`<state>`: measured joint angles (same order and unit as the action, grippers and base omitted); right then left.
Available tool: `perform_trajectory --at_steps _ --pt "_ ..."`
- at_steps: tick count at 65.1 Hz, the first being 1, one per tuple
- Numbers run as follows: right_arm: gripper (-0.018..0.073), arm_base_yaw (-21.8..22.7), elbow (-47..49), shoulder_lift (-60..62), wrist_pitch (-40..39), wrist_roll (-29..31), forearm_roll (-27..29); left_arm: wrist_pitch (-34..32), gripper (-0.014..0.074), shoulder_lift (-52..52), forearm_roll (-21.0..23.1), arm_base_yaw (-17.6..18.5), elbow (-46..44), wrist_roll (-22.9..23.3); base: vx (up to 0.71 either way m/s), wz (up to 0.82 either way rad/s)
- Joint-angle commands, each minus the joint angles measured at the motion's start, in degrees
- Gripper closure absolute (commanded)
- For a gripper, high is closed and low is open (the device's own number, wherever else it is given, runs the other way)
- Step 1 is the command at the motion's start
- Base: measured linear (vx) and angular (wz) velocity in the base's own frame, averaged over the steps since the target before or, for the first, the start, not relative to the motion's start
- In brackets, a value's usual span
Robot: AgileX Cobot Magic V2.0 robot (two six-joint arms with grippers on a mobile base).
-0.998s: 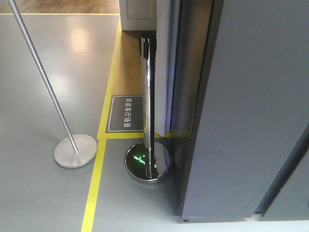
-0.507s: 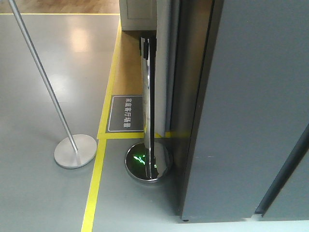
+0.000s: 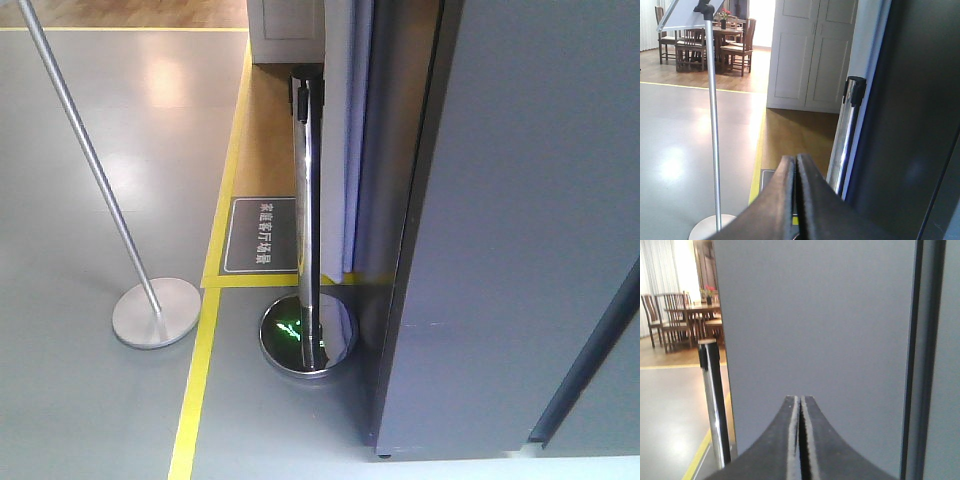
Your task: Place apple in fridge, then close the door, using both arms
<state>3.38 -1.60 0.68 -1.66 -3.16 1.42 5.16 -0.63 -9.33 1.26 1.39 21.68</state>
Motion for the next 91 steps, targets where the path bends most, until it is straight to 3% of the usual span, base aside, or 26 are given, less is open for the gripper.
perform_trajectory --at_steps 1,91 --pt "0.0562 0.1 -0.2 0.4 -5.0 0.0 -0.6 -3.9 0.0604 -0.9 0.4 -0.1 -1.0 0.1 0.0 0.0" --pt "0.0562 0.1 -0.2 0.4 -4.7 0.0 -0.6 -3.8 0.0604 -0.9 0.4 -0.1 -1.0 0.1 0.0 0.0"
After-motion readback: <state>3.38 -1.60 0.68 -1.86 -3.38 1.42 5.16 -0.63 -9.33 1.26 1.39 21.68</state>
